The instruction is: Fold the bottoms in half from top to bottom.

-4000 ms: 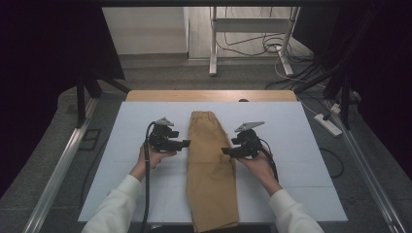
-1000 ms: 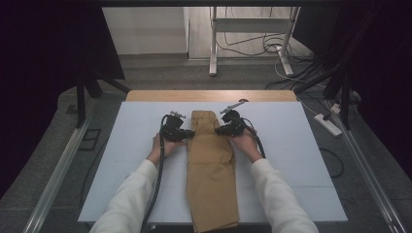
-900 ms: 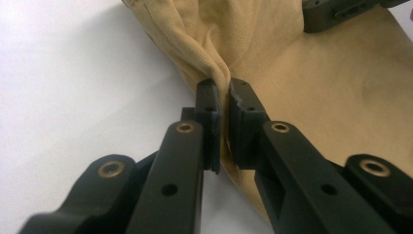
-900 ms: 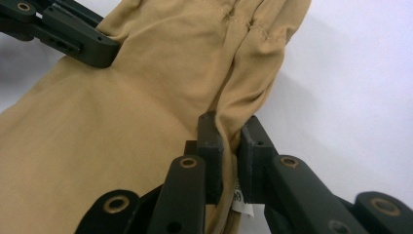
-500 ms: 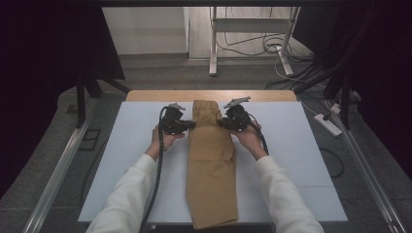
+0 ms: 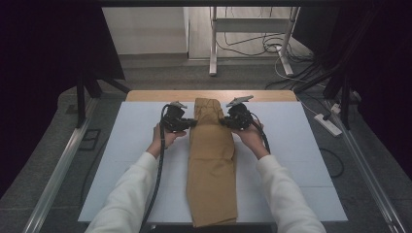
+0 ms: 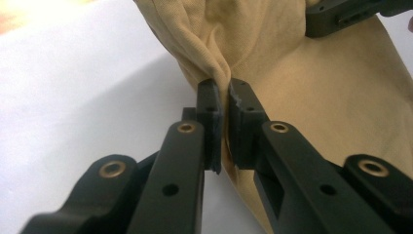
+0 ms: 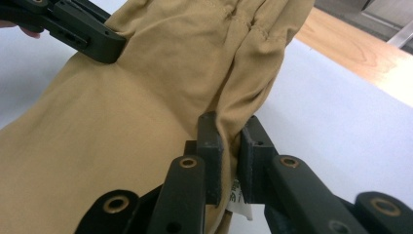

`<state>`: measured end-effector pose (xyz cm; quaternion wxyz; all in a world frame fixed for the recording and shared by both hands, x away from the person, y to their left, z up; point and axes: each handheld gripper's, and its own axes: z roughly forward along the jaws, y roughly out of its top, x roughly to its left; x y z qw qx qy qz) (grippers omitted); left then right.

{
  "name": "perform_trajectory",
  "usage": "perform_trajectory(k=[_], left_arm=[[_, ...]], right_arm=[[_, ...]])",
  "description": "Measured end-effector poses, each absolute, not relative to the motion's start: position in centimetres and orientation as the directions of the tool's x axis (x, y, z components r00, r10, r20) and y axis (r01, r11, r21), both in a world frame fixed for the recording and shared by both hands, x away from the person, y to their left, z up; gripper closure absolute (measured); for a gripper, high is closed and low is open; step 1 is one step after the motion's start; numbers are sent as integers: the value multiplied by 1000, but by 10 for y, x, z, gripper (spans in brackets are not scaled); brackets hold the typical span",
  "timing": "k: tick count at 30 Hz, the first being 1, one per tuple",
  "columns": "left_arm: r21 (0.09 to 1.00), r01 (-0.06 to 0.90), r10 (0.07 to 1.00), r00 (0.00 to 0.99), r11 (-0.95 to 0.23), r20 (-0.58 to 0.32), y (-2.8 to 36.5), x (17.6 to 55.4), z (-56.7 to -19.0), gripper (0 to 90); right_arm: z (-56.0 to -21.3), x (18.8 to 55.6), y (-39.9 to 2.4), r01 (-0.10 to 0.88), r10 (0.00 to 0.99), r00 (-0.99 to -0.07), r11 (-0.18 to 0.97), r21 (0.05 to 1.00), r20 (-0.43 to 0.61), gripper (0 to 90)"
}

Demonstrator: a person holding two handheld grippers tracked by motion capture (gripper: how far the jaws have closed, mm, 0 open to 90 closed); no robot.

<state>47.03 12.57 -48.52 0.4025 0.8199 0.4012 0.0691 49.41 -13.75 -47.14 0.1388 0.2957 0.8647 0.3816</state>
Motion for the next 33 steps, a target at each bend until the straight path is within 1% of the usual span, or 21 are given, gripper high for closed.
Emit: perform_trajectory(k=[3,8,11,14,22,33], left_arm=[[726,582,714,677,-367,-181,125,475,-474,838],[764,536,725,675,-359,-133,123,479,-447,837],[768,530,722,679,-361,-129,123,478,-446,836],[761,547,720,677,-350,-155,124,478,-452,835],[750,553,716,680,-363,-156,121,477,-466,833],[748,555,711,685,-365,-161,119,472,-475,834]], right_arm=[[-465,497,-138,401,619,-785,531,746,-18,811],[-435,502,-139,354,632,-773,502,789,-55,811],[-428,501,-140,334,629,-773,507,795,-77,811],[-434,499,-140,342,627,-775,515,786,-75,811],[-454,497,-143,365,632,-773,515,776,-57,810],[-467,496,-145,378,630,-776,516,769,-41,810]])
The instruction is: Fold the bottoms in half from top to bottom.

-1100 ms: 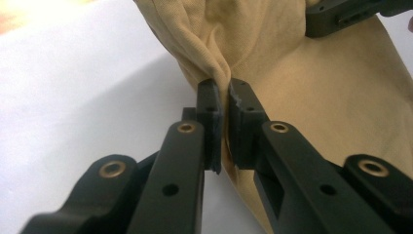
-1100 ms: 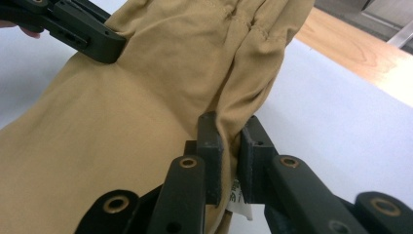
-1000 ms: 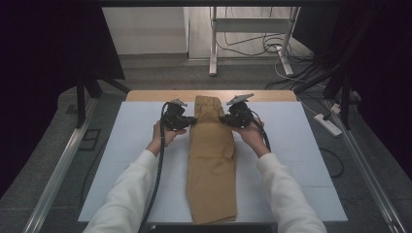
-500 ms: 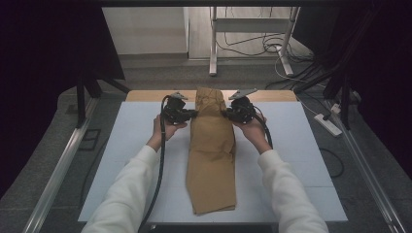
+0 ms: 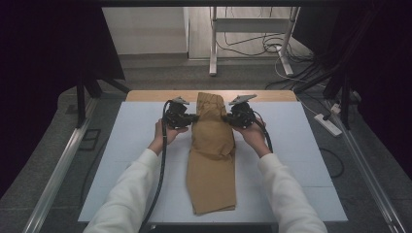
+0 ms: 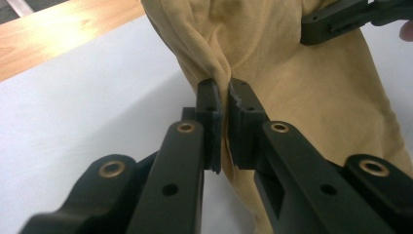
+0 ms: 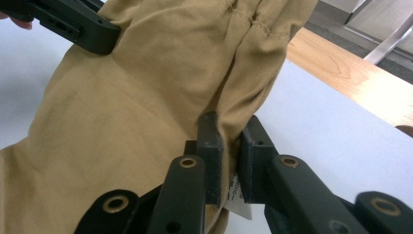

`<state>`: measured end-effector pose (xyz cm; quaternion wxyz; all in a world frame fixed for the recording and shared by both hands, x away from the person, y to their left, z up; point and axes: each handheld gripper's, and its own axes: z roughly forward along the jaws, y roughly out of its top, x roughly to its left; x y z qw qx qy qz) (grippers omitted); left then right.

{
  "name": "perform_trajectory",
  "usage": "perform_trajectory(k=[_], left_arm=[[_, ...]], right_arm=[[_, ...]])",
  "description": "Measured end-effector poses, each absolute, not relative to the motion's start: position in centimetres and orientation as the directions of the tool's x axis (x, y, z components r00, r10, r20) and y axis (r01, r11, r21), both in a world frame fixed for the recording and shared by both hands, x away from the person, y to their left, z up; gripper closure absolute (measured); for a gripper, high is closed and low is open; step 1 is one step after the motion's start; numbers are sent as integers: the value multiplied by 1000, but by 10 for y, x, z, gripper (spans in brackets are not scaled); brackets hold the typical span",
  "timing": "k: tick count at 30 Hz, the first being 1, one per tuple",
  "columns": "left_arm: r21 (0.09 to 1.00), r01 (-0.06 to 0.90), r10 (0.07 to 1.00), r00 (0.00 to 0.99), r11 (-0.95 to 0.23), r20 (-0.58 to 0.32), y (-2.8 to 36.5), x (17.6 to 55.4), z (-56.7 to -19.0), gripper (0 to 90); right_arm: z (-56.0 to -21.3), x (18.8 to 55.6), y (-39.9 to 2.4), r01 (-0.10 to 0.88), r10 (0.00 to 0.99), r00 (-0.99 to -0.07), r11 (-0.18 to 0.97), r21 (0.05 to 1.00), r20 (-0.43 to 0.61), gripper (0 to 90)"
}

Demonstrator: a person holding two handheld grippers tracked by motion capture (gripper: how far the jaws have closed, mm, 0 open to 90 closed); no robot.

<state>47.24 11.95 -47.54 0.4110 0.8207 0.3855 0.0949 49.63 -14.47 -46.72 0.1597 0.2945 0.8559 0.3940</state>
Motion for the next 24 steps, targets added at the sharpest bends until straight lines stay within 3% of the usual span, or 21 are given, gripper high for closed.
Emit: perform_trajectory(k=[24], left_arm=[[750,553,684,705,-363,-189,127,446,-489,834]], right_arm=[[-474,474,-146,391,593,-805,515,763,12,810]])
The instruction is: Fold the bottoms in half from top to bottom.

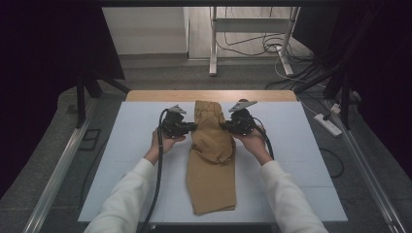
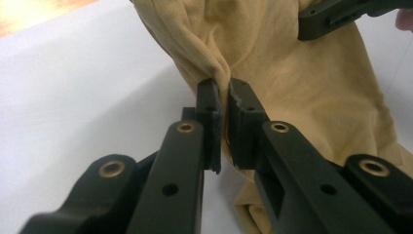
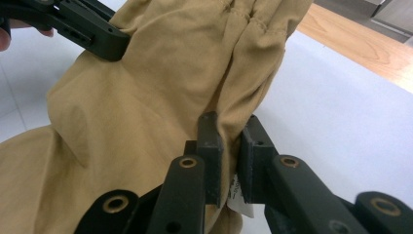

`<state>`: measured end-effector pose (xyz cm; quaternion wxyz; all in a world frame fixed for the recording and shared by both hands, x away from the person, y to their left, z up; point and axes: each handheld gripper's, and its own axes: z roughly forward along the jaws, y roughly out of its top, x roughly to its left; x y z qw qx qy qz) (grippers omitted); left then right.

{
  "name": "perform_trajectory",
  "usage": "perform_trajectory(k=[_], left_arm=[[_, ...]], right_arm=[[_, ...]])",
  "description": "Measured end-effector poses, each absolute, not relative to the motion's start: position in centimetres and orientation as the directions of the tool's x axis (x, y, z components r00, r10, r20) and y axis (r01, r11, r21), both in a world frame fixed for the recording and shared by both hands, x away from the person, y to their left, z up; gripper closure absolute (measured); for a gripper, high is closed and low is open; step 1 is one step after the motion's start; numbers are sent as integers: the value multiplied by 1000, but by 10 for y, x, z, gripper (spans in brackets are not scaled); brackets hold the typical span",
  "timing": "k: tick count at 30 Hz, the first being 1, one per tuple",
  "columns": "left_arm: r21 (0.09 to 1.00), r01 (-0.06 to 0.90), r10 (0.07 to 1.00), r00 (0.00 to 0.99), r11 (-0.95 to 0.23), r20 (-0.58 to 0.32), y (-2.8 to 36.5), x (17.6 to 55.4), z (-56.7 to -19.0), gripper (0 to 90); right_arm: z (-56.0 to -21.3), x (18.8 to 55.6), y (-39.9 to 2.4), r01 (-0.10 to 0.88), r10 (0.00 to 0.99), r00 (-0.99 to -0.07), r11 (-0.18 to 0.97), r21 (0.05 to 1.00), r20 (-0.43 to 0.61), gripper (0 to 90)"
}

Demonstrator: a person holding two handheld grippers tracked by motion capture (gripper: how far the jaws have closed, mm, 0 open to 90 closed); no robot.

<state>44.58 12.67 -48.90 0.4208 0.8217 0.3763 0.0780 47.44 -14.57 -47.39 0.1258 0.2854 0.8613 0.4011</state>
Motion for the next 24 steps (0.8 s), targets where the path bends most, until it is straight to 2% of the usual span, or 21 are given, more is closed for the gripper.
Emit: perform_trajectory(k=[24], left_arm=[[734,560,663,721,-385,-202,126,432,-496,832]], right_arm=[[-478,461,-148,392,566,-824,544,742,20,810]])
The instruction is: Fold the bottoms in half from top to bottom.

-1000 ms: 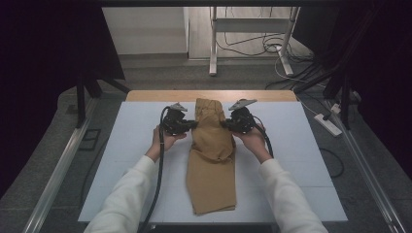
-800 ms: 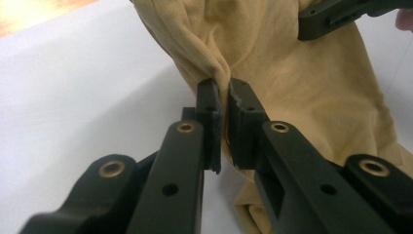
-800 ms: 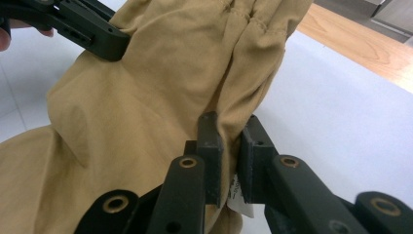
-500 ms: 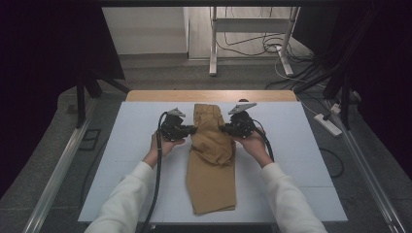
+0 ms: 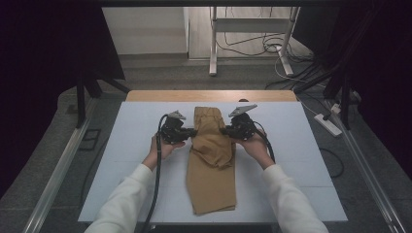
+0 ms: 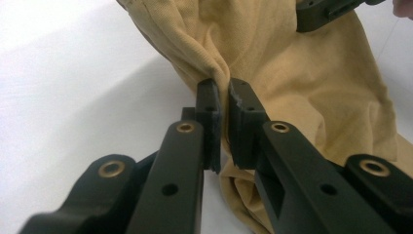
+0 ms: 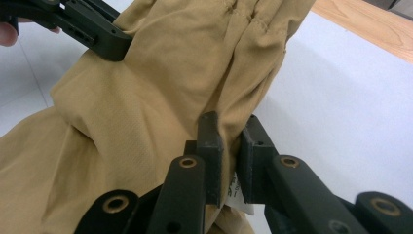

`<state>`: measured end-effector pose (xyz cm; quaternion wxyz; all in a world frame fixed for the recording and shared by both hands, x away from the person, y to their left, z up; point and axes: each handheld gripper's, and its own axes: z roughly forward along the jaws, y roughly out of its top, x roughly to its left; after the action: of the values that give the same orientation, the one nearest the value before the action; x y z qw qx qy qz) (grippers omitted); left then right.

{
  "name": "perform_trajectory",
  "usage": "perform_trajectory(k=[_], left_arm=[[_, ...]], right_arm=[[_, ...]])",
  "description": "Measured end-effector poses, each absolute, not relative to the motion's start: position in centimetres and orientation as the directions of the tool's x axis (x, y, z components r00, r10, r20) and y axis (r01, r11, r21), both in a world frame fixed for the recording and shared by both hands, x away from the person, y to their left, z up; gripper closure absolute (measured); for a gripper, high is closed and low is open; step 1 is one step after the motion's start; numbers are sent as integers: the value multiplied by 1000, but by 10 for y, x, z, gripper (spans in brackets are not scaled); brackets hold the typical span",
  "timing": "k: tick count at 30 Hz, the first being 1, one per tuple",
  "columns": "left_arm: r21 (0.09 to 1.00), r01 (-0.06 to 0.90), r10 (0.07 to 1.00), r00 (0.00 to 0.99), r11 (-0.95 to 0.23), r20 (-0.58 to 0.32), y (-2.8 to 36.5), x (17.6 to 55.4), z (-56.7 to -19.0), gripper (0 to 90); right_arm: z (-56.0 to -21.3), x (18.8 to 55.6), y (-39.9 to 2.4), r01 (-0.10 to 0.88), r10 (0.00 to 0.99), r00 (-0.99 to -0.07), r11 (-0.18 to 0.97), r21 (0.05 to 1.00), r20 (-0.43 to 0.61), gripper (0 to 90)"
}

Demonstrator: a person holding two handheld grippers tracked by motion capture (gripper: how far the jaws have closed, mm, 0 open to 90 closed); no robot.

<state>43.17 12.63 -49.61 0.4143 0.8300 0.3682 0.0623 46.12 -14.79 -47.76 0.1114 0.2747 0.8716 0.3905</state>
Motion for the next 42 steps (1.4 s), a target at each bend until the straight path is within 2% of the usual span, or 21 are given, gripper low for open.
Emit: perform_trajectory(k=[42], left_arm=[[743,530,628,754,-408,-194,124,389,-495,825]], right_arm=[[-483,419,-161,363,535,-844,535,763,26,808]])
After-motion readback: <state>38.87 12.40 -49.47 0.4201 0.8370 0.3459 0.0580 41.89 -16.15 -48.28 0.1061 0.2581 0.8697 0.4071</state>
